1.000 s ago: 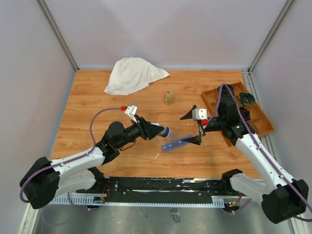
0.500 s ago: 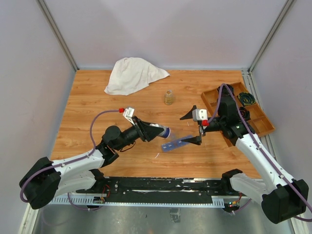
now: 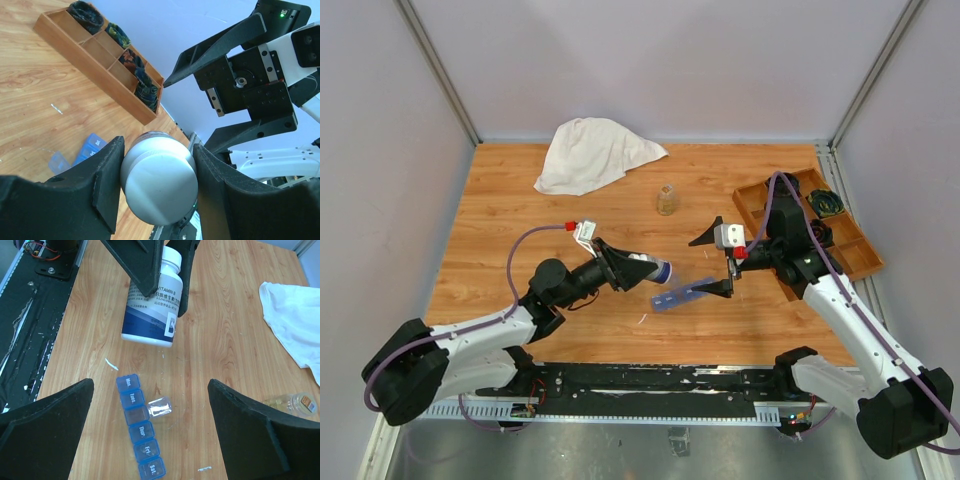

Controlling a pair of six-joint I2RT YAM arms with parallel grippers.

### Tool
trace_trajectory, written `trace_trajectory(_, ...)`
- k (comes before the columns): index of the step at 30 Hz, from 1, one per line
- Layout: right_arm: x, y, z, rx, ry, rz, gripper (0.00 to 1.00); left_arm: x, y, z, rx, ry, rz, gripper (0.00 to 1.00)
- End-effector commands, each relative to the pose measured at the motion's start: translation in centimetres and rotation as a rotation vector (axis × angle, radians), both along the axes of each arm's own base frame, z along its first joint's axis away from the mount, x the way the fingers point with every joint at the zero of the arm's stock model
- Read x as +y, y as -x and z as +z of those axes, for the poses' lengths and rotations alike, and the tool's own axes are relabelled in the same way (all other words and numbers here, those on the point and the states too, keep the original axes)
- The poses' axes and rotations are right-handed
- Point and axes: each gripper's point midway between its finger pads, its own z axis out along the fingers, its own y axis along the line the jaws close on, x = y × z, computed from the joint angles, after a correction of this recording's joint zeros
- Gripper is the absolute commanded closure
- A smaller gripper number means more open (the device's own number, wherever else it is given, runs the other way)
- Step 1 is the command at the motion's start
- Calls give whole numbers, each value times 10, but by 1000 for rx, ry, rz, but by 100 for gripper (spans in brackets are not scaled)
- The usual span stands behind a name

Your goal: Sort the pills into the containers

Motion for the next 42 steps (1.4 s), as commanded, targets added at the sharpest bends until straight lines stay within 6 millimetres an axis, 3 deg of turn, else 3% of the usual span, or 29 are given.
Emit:
trace_trajectory(1,2,4,2,-16,5,13,1,-3,6,13,-32,52,-29,100)
trace_trajectory(24,6,2,-2,12,11,-8,1,-10,9,18,-31,75,-60,100)
trace_trajectory(33,35,4,-16,64,30,-35,0,-15,2,17,-8,77,-15,100)
trace_trajectory(42,57,-11,-29,111,58,-168,6,-27,-4,20,8,83,24,100)
